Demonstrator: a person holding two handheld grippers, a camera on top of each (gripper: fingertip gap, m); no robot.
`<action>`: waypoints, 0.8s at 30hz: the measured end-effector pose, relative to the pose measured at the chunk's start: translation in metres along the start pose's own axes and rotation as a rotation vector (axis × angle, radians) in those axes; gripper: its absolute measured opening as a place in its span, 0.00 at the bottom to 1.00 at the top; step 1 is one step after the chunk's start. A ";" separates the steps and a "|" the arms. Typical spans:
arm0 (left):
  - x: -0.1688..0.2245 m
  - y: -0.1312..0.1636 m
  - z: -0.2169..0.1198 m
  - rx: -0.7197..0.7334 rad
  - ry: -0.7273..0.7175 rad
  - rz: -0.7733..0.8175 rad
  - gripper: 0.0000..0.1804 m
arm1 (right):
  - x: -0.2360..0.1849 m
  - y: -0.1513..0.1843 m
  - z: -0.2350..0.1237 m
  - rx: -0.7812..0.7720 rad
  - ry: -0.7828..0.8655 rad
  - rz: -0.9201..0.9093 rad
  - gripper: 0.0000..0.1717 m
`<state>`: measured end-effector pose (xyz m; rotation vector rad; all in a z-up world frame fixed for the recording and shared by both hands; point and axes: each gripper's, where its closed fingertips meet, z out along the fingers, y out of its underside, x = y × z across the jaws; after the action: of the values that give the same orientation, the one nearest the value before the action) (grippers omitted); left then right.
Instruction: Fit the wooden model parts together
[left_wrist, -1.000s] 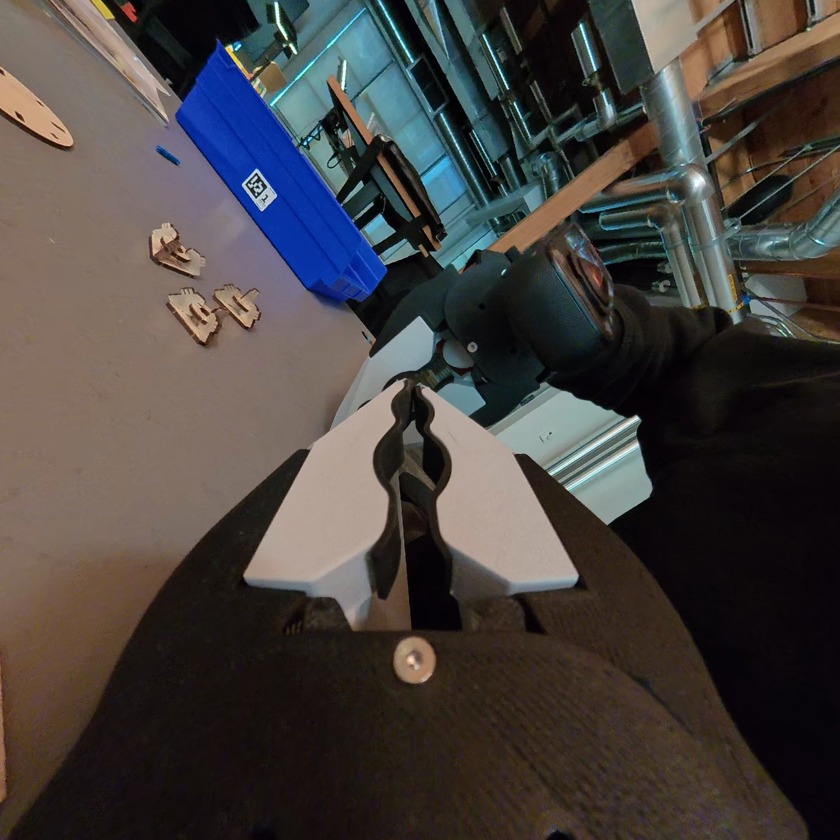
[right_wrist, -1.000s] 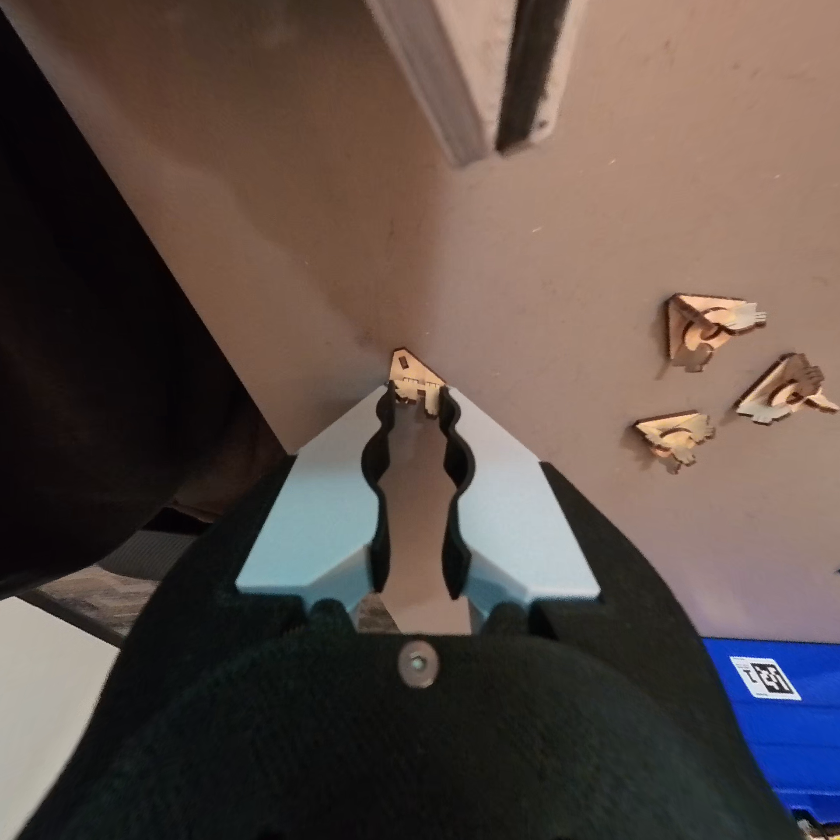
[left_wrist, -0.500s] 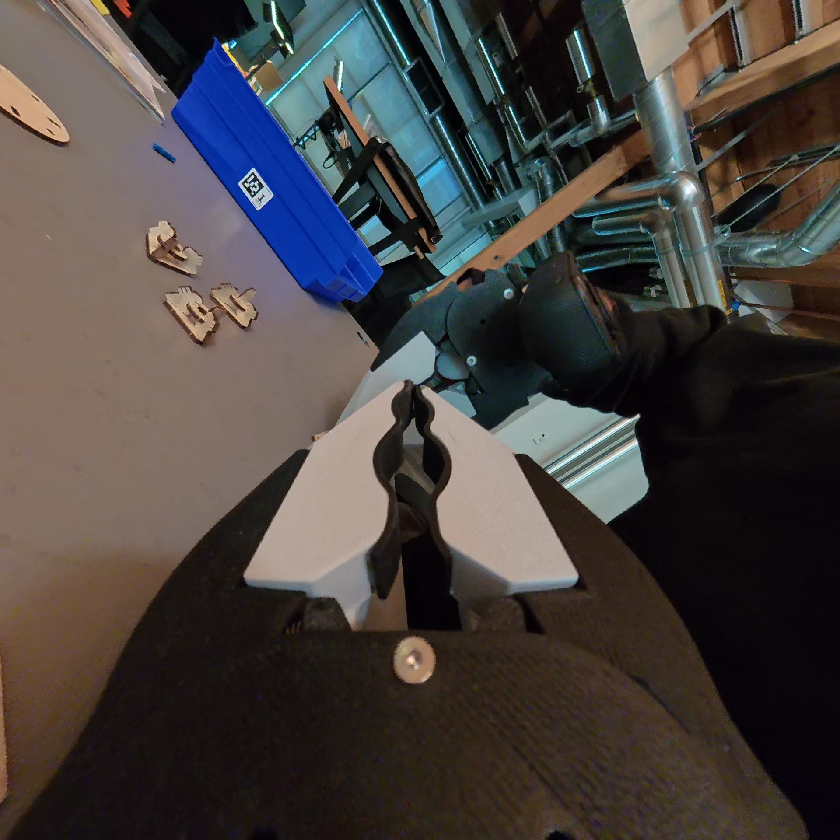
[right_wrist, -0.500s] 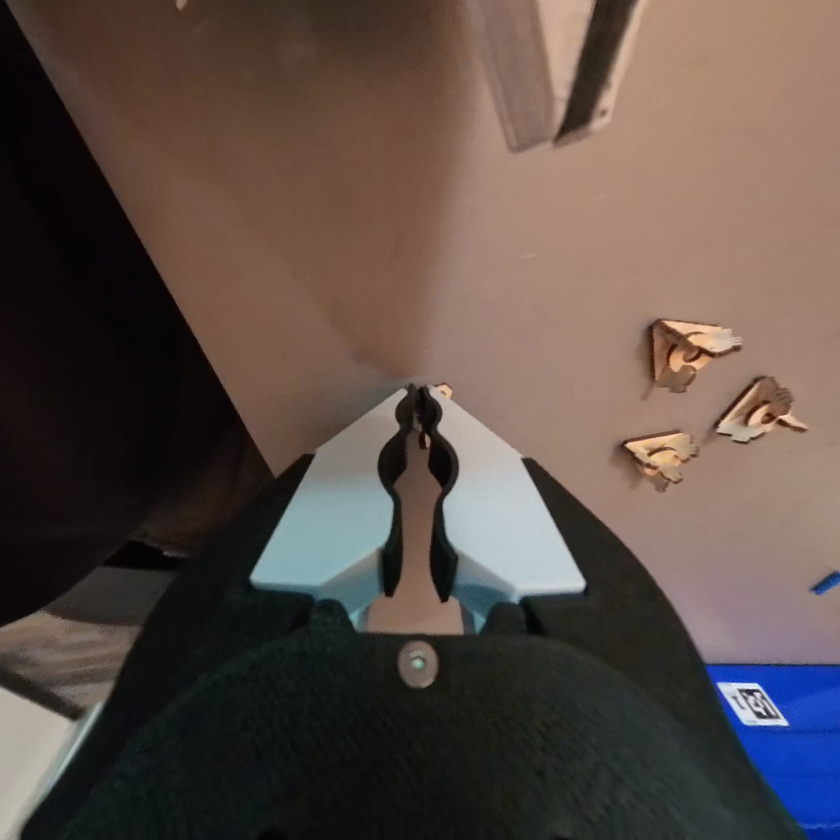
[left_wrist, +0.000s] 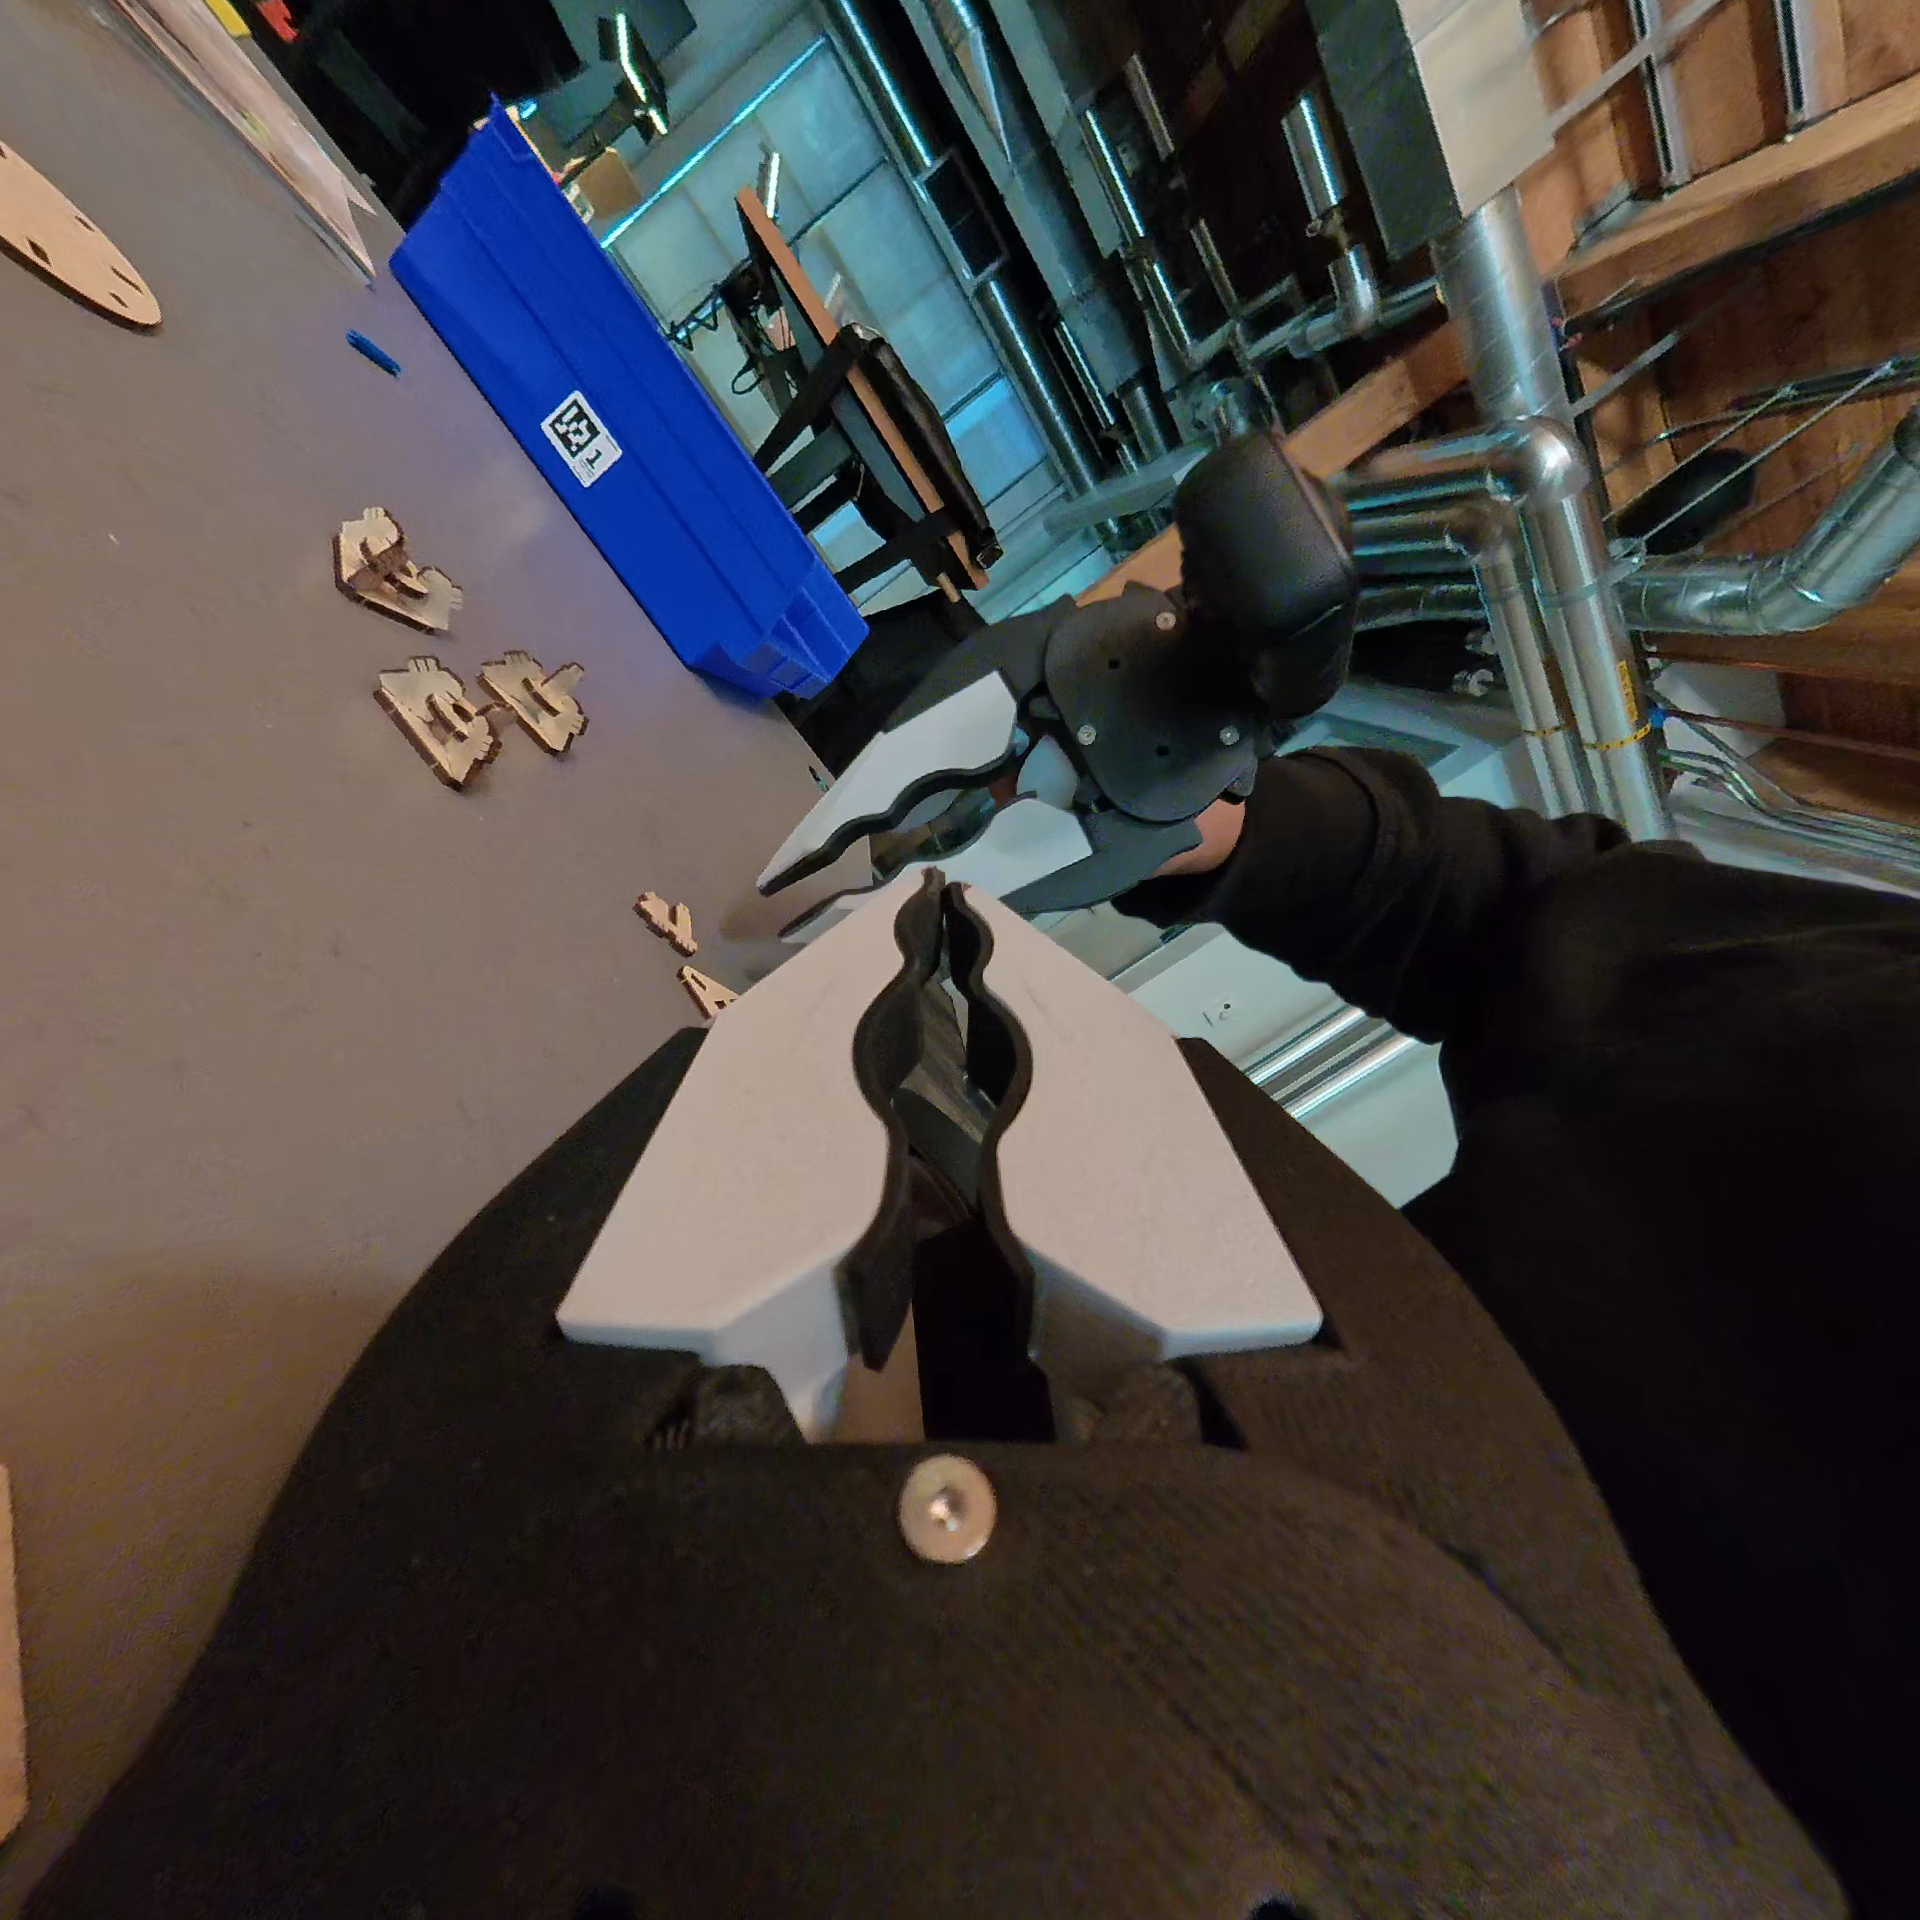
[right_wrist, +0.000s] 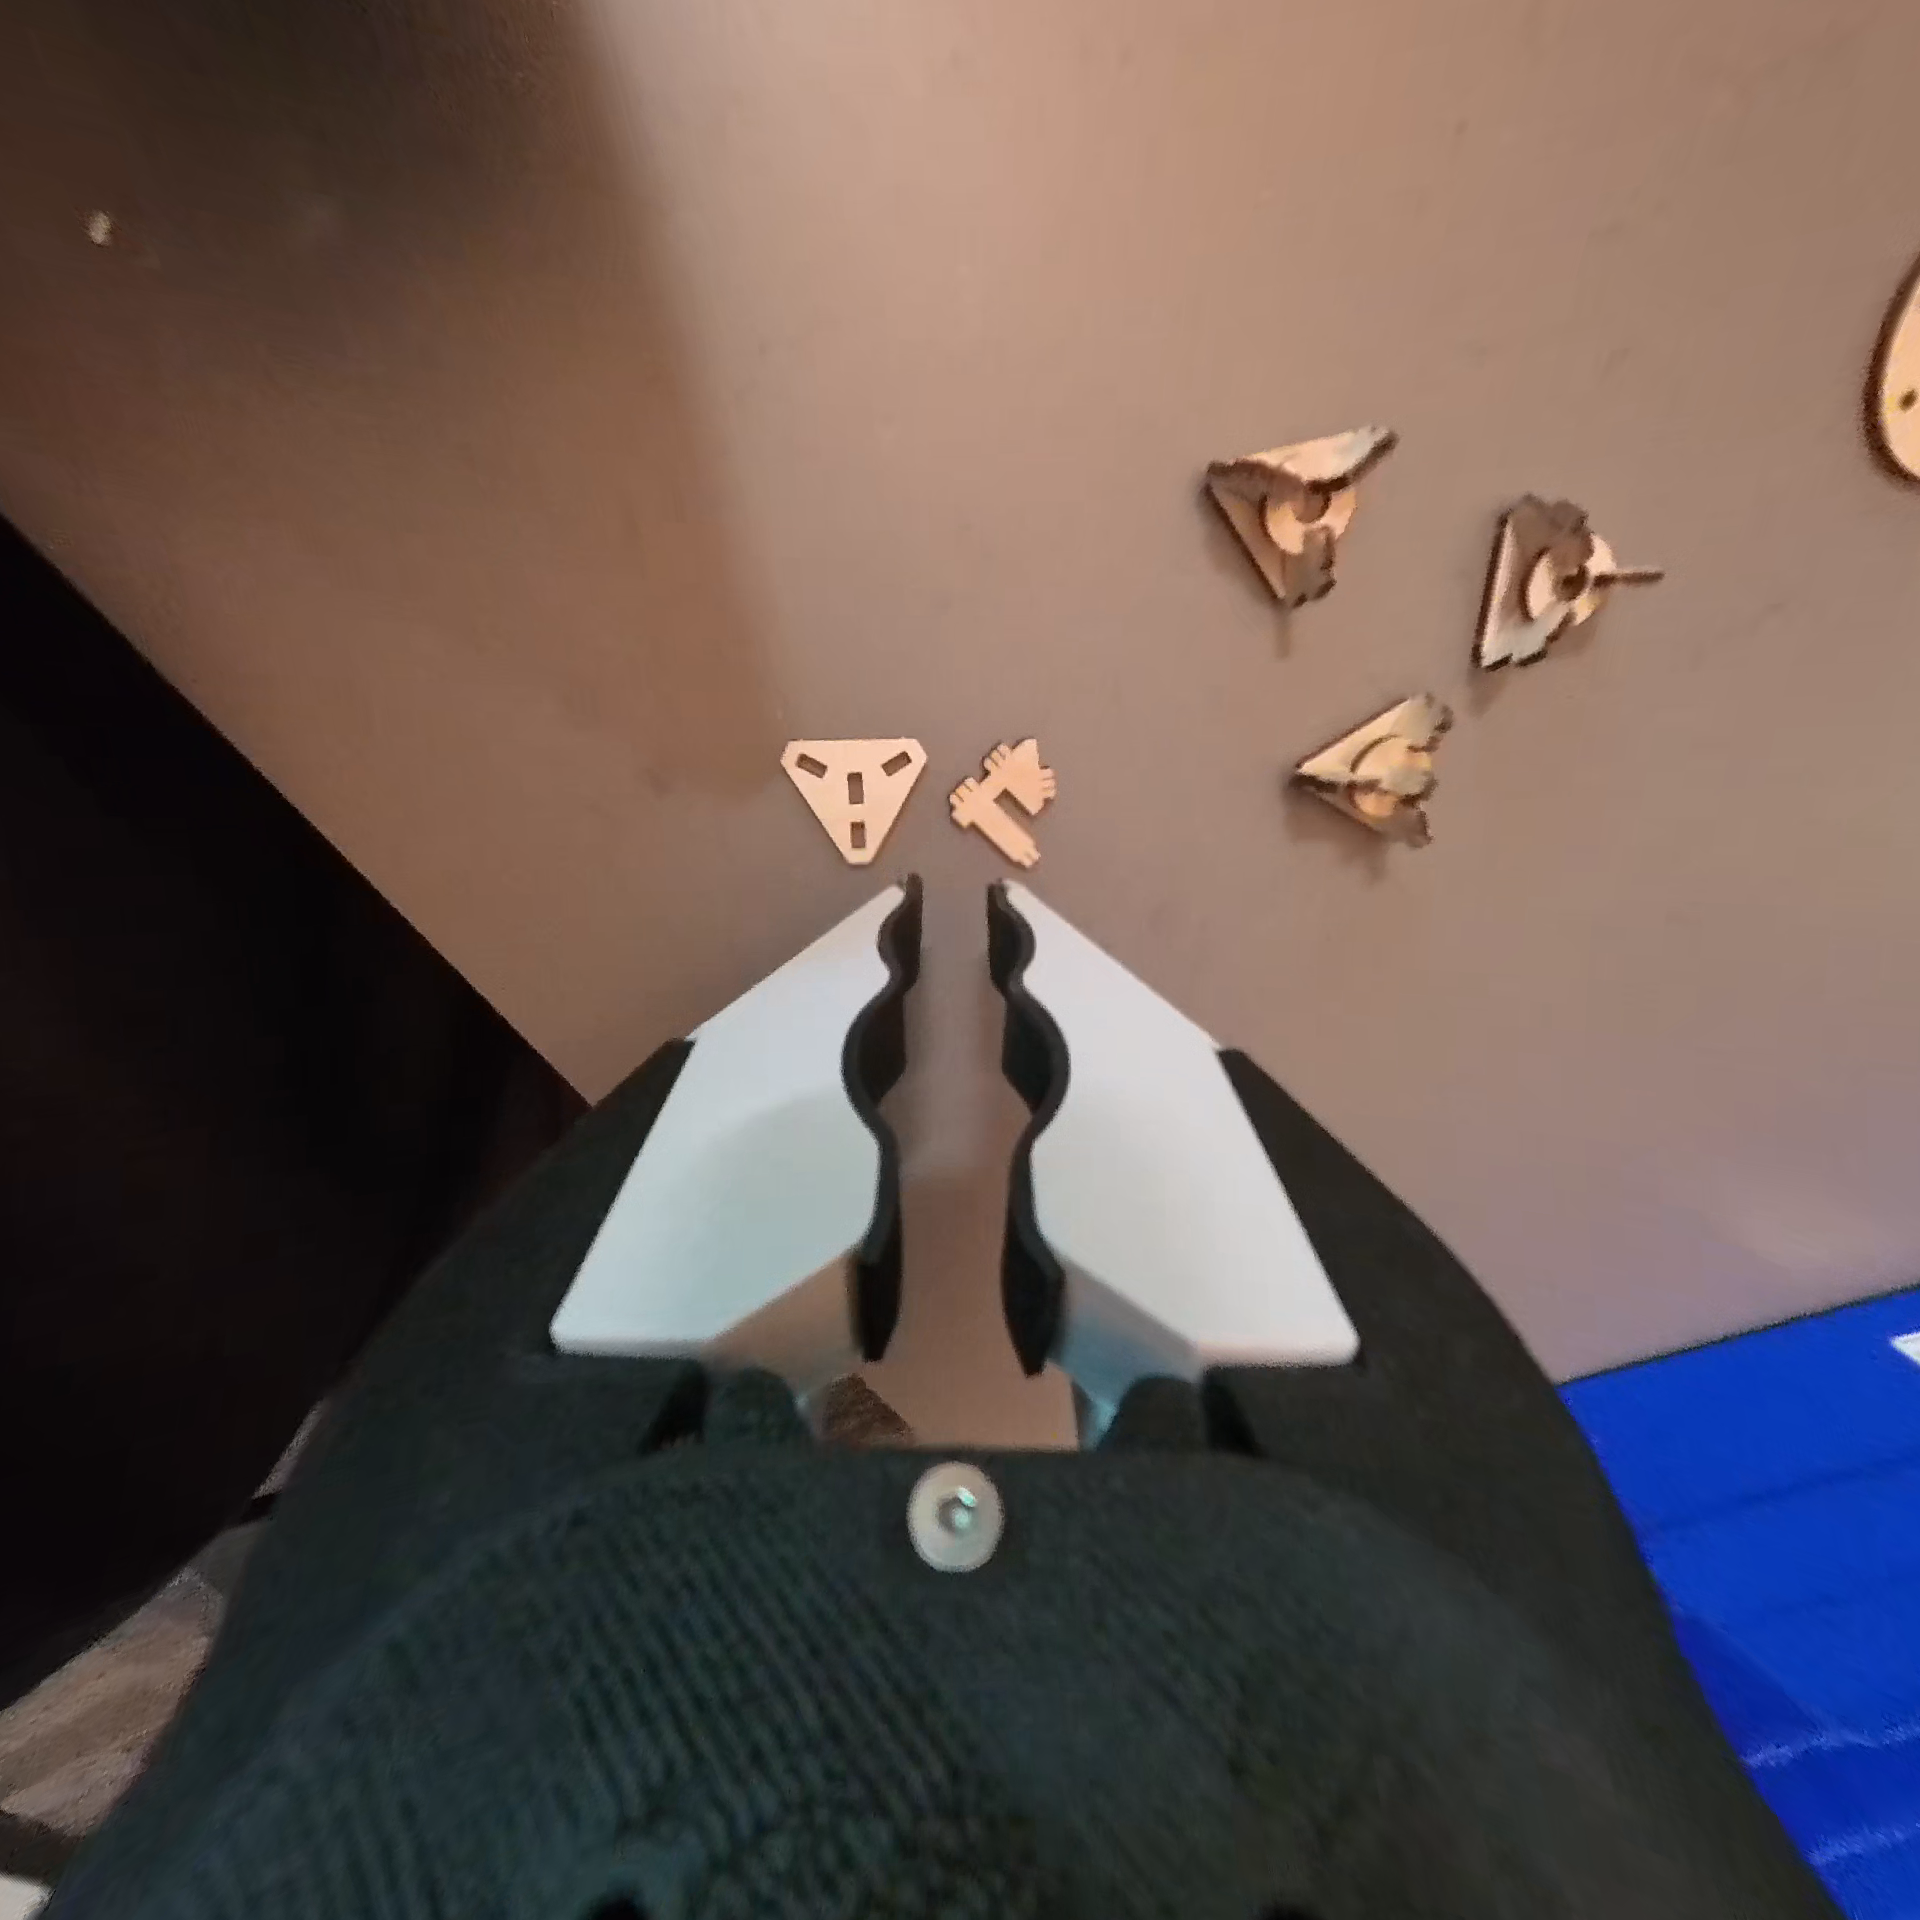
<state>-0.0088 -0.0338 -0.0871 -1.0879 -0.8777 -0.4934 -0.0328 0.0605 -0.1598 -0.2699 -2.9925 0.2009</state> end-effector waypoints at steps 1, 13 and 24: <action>0.000 0.000 0.000 0.001 0.000 0.000 0.00 | 0.000 0.002 0.002 -0.001 0.002 0.009 0.07; -0.002 0.000 0.000 0.006 -0.023 0.016 0.00 | 0.005 -0.005 0.027 0.119 -0.102 0.025 0.10; 0.001 0.004 0.003 -0.015 0.003 0.007 0.07 | -0.015 -0.069 -0.036 0.403 0.112 -0.182 0.03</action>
<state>-0.0062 -0.0290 -0.0880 -1.1040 -0.8686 -0.4959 -0.0246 -0.0055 -0.1161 0.0342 -2.7619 0.7271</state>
